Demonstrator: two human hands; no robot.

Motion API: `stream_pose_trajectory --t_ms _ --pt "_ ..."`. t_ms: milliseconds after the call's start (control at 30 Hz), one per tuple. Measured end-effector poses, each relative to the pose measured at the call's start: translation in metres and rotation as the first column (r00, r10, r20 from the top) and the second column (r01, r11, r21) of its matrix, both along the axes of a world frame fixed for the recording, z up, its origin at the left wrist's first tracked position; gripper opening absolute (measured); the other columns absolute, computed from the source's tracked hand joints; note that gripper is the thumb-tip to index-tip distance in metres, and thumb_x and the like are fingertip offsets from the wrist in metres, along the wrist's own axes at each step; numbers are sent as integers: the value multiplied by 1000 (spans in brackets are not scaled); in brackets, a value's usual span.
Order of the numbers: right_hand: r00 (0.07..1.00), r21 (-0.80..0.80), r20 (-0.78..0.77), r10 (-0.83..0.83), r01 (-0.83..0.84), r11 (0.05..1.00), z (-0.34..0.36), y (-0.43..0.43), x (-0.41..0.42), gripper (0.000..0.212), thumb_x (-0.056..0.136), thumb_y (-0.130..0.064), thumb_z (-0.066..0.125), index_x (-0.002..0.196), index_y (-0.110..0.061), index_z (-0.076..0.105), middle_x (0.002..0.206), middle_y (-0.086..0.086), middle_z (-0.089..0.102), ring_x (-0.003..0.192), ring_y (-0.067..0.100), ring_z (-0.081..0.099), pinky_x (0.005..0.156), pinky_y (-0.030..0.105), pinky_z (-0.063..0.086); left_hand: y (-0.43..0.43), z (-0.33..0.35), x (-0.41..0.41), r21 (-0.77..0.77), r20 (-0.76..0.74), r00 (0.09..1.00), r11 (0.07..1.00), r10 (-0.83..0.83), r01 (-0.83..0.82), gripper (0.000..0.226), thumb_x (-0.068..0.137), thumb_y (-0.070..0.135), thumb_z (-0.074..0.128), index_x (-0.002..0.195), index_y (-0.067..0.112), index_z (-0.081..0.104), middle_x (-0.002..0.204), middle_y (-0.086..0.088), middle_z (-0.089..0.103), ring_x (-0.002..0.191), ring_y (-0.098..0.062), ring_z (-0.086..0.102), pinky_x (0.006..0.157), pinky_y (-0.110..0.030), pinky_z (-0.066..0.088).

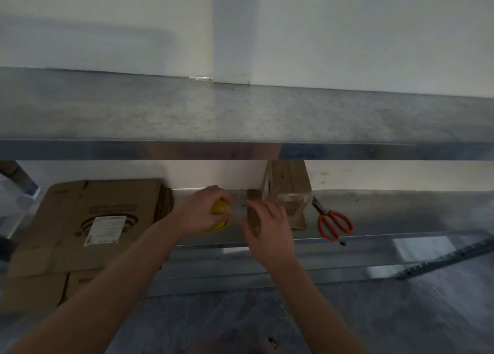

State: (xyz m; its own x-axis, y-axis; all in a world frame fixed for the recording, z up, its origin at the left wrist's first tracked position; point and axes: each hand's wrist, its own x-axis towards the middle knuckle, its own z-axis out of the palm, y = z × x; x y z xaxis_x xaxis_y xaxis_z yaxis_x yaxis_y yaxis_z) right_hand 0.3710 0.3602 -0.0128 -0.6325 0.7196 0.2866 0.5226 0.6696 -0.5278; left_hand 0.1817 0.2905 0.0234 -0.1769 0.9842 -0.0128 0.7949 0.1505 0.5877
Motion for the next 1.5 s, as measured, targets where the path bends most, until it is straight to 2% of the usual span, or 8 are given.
stream_pose_trajectory --t_ms 100,200,433,567,767,1033,1267,1500 --pt "1000 -380 2 7 -6 925 5 -4 -14 34 89 -50 64 115 -28 67 107 -13 65 100 3 56 82 13 41 -8 2 8 31 -27 999 999 -24 25 33 82 27 73 111 15 62 108 2 58 99 -11 53 80 -19 37" --pt "1000 -514 -21 21 -29 857 -1 -5 -20 16 89 -44 67 97 -31 70 89 -22 64 81 -9 56 69 3 35 -15 -2 12 35 -63 996 998 -56 58 30 83 27 71 109 15 62 108 2 58 101 -12 53 83 -19 38" --pt "1000 -478 -4 27 -26 878 -14 -7 -18 6 90 -29 69 86 -27 64 84 -12 65 76 -2 58 67 2 40 -38 -30 5 -133 215 975 988 -49 79 53 92 32 61 141 23 43 129 5 46 115 -8 47 102 -25 37" --pt "999 -442 29 27 -11 897 -16 -17 -18 9 89 -32 69 84 -24 67 87 -10 69 84 10 64 76 30 52 -44 -51 0 -60 107 993 998 40 -33 68 77 29 79 136 18 47 120 6 57 102 -6 54 90 -24 45" --pt "1000 -362 -25 -6 -4 932 -32 -30 -15 14 88 -33 69 79 -23 66 82 -12 67 81 10 59 70 30 47 -42 -76 -6 21 -213 940 963 265 -267 32 74 44 73 92 20 60 82 -4 55 82 -29 60 57 -28 35" --pt "980 -427 80 -184 201 882 -70 -36 -28 23 91 -42 64 73 -30 55 70 -15 59 63 2 54 54 20 37 -17 -104 -19 -191 -402 907 958 123 -214 45 82 55 61 117 27 54 107 -7 63 104 -27 59 78 -33 48" --pt "902 -612 298 -314 433 662 -104 -14 -42 25 93 -44 58 90 -23 69 81 -6 64 79 14 61 60 25 37 -18 -127 -41 -426 -418 900 902 -123 -74 35 91 52 49 118 30 51 123 7 56 119 -18 49 94 -34 28" --pt "853 -595 406 -329 520 614 -131 -19 -41 39 88 -56 55 85 -21 73 82 -2 69 80 19 65 63 26 41 -36 -139 -43 -216 -332 943 975 -23 -52 19 89 37 57 104 25 57 109 8 64 109 -18 55 89 -34 35"
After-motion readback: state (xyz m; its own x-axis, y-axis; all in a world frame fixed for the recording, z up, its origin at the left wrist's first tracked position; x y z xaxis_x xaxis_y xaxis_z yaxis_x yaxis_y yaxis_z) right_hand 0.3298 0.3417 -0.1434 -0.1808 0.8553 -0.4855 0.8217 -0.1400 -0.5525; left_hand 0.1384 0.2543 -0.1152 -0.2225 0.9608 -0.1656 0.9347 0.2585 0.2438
